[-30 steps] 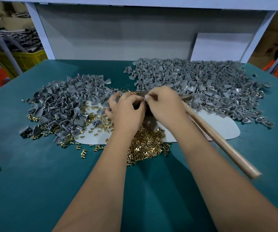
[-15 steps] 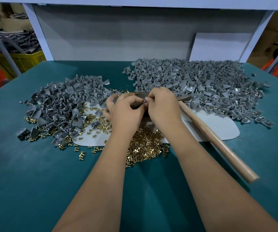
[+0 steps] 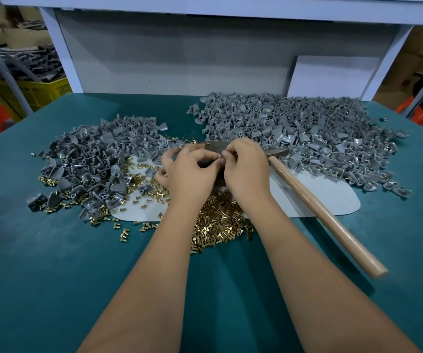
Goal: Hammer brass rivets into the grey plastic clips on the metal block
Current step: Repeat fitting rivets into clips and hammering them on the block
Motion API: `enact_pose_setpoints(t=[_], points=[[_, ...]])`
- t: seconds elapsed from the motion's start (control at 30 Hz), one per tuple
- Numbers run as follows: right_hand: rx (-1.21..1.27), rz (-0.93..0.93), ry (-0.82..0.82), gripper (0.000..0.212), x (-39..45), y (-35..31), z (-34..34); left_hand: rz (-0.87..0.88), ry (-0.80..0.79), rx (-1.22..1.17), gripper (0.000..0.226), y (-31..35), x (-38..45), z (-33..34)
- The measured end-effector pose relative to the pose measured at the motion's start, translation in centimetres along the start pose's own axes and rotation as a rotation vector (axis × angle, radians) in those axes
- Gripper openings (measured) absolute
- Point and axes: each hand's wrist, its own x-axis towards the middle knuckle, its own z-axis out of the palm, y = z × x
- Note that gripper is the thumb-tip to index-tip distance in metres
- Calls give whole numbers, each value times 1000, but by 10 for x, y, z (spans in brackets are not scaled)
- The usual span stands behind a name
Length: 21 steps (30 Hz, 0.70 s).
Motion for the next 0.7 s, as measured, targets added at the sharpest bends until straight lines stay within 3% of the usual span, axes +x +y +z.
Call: enact_pose_setpoints(t=[0.13, 0.2, 0.27, 0.37, 0.43, 0.53, 0.63, 0.7], points=[[47, -10, -31, 14, -1, 10, -19, 3, -3, 6, 11, 0, 3, 0], [-102, 53, 67, 15, 0, 22, -35, -4, -7, 7, 7, -1, 4, 1], [-404, 131, 102, 21, 1, 39, -49, -2, -8, 19, 8, -2, 5, 2], [-639, 309, -136, 38, 0, 50, -57, 6, -1, 34, 11, -3, 6, 4], [-651, 339, -229, 32, 1, 51, -55, 12, 3, 40, 10, -3, 6, 4], [-583, 360, -243, 33, 5, 46, -58, 23, 14, 50, 9, -3, 6, 5], [-485, 396, -178, 18, 9, 42, -65, 30, 22, 51, 11, -4, 7, 6], [-428, 341, -118, 22, 11, 33, -72, 36, 42, 62, 12, -4, 6, 7]])
